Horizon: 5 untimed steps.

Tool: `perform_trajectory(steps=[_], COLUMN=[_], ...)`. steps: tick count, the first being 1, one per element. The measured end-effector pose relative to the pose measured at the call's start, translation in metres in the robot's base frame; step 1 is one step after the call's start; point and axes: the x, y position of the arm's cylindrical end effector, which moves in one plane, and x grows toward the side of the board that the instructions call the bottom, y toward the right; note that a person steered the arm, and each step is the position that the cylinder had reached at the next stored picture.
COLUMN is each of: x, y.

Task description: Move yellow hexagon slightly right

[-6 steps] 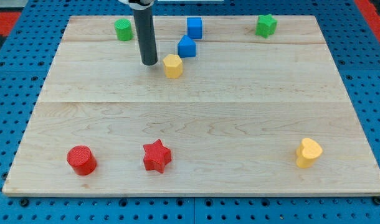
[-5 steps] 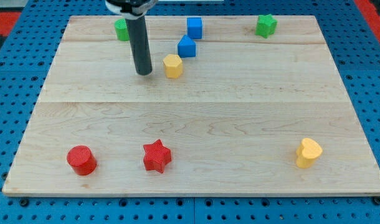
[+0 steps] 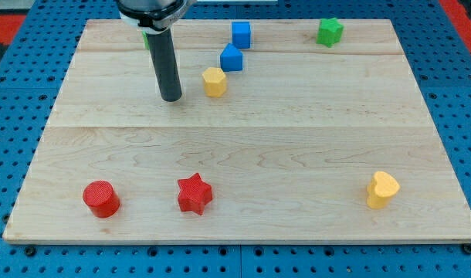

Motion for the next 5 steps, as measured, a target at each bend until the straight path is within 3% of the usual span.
perform_trajectory(steps=[3, 4, 5], x=[-0.013, 0.011, 0.085], y=[0.056, 0.053, 0.134])
